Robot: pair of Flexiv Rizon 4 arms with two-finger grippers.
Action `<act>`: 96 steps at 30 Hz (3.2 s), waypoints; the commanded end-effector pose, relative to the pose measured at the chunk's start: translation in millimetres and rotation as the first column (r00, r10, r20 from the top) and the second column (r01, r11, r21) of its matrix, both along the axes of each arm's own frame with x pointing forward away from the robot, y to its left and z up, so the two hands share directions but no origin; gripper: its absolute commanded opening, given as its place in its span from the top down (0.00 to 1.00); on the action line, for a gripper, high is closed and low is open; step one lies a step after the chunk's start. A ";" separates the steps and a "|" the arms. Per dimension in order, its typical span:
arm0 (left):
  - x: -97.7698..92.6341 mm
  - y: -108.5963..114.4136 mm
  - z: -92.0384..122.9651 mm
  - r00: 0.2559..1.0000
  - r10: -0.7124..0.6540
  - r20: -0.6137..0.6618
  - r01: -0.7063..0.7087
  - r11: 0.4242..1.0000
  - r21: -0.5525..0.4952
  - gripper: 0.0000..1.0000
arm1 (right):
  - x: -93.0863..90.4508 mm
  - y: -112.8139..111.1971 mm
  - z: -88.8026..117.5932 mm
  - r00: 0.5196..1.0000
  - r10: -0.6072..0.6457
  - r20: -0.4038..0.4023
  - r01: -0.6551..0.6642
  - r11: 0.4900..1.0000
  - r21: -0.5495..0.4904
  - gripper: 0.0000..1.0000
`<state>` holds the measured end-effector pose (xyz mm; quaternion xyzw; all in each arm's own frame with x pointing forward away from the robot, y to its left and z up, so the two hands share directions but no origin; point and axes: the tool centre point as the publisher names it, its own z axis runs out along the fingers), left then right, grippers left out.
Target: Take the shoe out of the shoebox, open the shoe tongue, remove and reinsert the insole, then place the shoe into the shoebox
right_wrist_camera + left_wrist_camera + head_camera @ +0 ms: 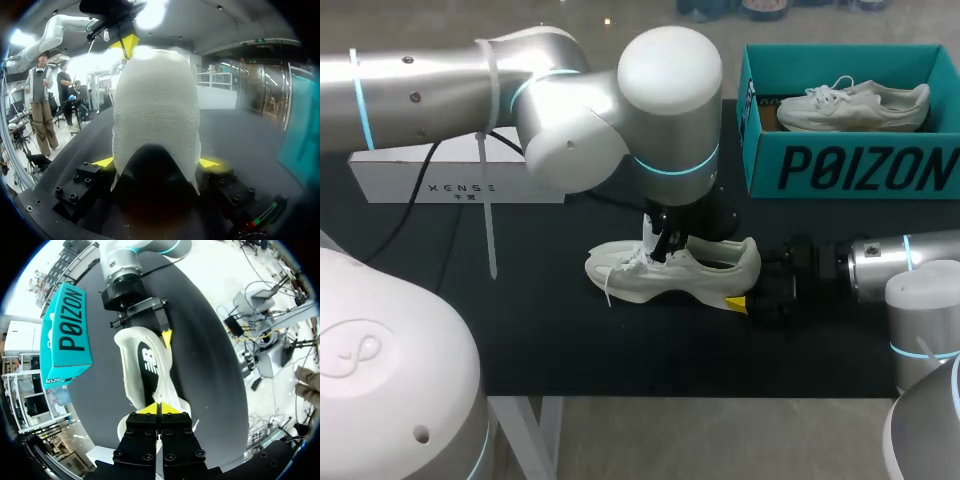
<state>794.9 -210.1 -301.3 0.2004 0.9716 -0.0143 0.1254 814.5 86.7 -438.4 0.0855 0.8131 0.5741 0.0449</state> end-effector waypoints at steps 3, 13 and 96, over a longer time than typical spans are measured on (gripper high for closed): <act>17.2 -10.3 -14.8 1.000 0.016 -0.022 -0.015 1.000 0.015 1.00 | -0.7 1.6 -5.5 1.000 -0.002 -0.001 0.002 1.000 -0.001 1.00; 17.0 -14.8 -35.9 0.998 0.023 -0.055 -0.023 1.000 0.013 1.00 | -0.7 1.6 -5.5 1.000 -0.002 -0.001 0.002 1.000 -0.001 1.00; 22.9 -24.2 -85.9 0.996 0.036 0.080 -0.037 0.999 0.005 1.00 | -0.7 1.6 -5.5 1.000 -0.002 -0.001 0.002 1.000 -0.001 1.00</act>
